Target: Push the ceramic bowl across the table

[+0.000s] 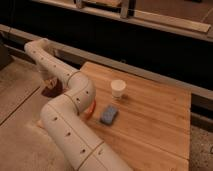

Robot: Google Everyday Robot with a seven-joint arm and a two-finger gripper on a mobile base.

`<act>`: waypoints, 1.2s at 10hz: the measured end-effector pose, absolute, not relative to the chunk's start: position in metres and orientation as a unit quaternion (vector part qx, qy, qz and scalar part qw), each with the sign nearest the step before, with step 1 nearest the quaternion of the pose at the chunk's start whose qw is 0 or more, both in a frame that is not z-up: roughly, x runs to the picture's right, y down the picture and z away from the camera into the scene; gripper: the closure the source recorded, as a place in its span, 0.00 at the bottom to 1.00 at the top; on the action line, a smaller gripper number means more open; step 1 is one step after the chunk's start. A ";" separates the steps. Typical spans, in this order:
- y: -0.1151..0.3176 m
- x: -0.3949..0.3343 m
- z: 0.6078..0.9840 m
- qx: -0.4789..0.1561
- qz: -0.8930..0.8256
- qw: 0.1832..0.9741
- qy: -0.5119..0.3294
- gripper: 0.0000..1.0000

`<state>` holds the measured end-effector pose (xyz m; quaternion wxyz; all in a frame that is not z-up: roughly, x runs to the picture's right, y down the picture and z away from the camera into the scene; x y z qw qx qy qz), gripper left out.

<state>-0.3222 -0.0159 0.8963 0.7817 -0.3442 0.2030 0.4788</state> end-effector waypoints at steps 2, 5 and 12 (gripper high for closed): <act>-0.016 -0.322 0.896 -0.344 0.479 0.782 0.203 1.00; -0.028 -0.327 0.888 -0.340 0.475 0.789 0.189 1.00; -0.061 -0.385 0.829 -0.276 0.433 0.853 0.093 1.00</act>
